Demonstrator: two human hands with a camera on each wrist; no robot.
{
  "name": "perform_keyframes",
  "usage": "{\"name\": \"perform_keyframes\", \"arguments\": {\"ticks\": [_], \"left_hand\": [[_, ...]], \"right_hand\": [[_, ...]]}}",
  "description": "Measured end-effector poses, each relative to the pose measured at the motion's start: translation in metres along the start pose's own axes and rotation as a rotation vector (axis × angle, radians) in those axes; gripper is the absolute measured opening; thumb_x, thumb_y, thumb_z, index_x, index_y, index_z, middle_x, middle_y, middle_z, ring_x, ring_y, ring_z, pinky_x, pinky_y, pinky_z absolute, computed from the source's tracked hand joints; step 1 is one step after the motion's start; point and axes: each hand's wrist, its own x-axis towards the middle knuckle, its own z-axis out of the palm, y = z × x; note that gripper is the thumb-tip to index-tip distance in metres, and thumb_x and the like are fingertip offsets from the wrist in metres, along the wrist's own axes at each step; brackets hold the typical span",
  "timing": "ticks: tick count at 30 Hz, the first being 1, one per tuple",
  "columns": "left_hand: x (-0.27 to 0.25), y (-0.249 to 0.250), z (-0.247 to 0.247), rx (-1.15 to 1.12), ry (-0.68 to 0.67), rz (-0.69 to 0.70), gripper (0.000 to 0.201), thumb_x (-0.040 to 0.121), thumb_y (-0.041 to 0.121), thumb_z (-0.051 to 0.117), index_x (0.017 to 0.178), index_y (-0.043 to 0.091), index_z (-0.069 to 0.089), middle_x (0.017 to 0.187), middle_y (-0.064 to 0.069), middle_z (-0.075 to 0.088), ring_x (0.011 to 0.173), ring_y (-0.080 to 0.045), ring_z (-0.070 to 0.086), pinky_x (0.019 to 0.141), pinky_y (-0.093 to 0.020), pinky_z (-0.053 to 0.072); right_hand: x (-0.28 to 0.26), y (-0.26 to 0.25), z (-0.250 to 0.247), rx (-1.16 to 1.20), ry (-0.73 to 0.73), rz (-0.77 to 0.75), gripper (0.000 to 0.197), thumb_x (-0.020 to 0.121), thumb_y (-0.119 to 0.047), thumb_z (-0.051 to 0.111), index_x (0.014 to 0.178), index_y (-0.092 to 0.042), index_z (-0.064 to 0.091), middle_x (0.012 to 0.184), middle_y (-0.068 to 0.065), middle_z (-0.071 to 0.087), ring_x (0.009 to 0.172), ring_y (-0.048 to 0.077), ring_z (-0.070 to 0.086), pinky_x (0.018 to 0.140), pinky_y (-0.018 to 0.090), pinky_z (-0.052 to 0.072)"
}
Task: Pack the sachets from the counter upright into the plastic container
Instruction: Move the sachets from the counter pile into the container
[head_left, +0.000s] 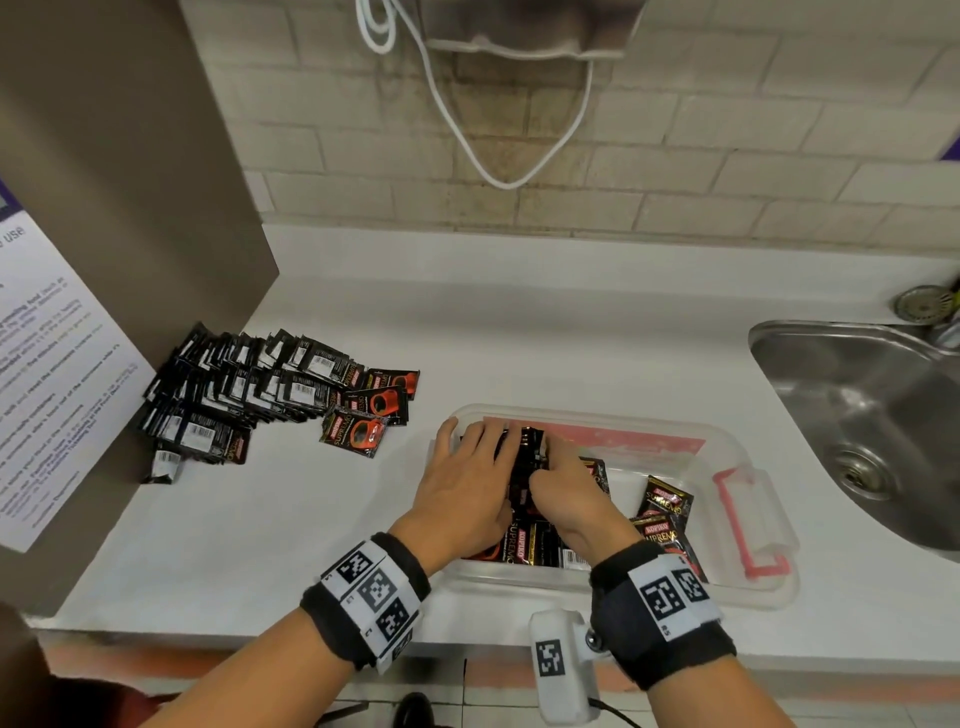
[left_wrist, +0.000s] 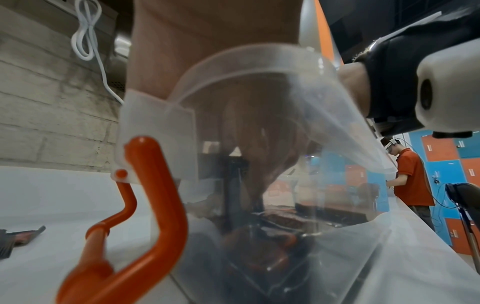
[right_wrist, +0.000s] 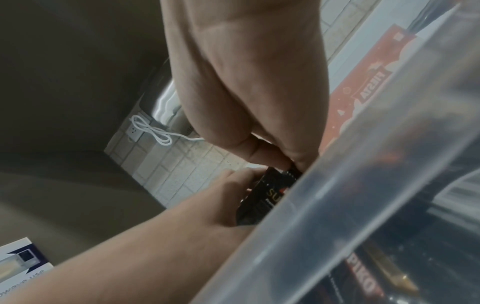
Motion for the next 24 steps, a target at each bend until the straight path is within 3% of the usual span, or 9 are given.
{"name": "perform_keyframes", "arguments": {"ticks": [2,5,8,15,20,22,24], "left_hand": [[-0.0001,0.0,-0.0007,-0.005,-0.006,-0.003,0.09,0.087,0.038,0.06,0.159,0.014,0.01,0.158,-0.006,0.024,0.145,-0.024,0.023,0.122,-0.053,0.003],[-0.0002,-0.0001,-0.0013,-0.008,-0.02,-0.007,0.092,0.086,0.038,0.061,0.159,0.014,0.01,0.158,-0.006,0.023,0.145,-0.024,0.023,0.122,-0.054,0.003],[-0.0001,0.0002,-0.0023,-0.009,-0.023,-0.012,0.093,0.085,0.038,0.063,0.158,0.014,0.011,0.158,-0.007,0.024,0.144,-0.025,0.024,0.121,-0.054,0.003],[0.001,0.0,-0.0062,-0.04,-0.04,-0.01,0.096,0.081,0.037,0.067,0.157,0.013,0.014,0.156,-0.007,0.025,0.144,-0.025,0.023,0.121,-0.055,0.003],[0.0003,-0.0006,-0.0062,-0.064,-0.033,-0.004,0.096,0.081,0.038,0.067,0.158,0.015,0.014,0.156,-0.006,0.025,0.144,-0.025,0.024,0.121,-0.054,0.004],[0.0007,-0.0015,-0.0065,-0.074,-0.035,-0.003,0.094,0.083,0.04,0.065,0.158,0.015,0.013,0.156,-0.007,0.025,0.144,-0.025,0.023,0.121,-0.054,0.003],[0.0009,-0.0019,-0.0067,-0.086,-0.032,-0.003,0.09,0.087,0.042,0.063,0.158,0.016,0.014,0.156,-0.007,0.025,0.145,-0.026,0.023,0.121,-0.054,0.003]], "right_hand": [[-0.0003,-0.0017,0.0023,-0.009,-0.008,0.017,0.052,0.086,0.02,0.038,0.094,-0.025,0.063,0.089,0.006,0.07,0.076,0.012,0.068,0.07,0.03,0.057],[-0.0002,-0.0026,0.0041,-0.024,-0.007,0.045,0.049,0.087,0.018,0.036,0.098,-0.023,0.06,0.098,0.01,0.068,0.091,0.023,0.066,0.082,0.041,0.058],[-0.0007,-0.0041,0.0018,-0.041,-0.005,0.048,0.049,0.088,0.017,0.037,0.096,-0.027,0.058,0.103,0.012,0.068,0.098,0.028,0.067,0.086,0.044,0.057],[-0.0024,-0.005,-0.0023,-0.04,0.005,0.057,0.046,0.089,0.016,0.035,0.097,-0.02,0.063,0.104,0.022,0.069,0.089,0.026,0.064,0.09,0.052,0.054],[-0.0019,-0.0028,-0.0002,-0.013,0.016,0.062,0.049,0.089,0.017,0.035,0.114,-0.016,0.06,0.108,0.016,0.068,0.104,0.032,0.066,0.089,0.047,0.056],[-0.0013,-0.0007,0.0,0.014,0.03,0.057,0.049,0.09,0.016,0.036,0.121,-0.015,0.059,0.109,0.012,0.069,0.103,0.025,0.068,0.087,0.043,0.059],[-0.001,0.0017,-0.0016,0.037,0.038,0.039,0.049,0.091,0.015,0.037,0.112,-0.022,0.063,0.102,0.002,0.073,0.093,0.012,0.071,0.077,0.03,0.06]]}}
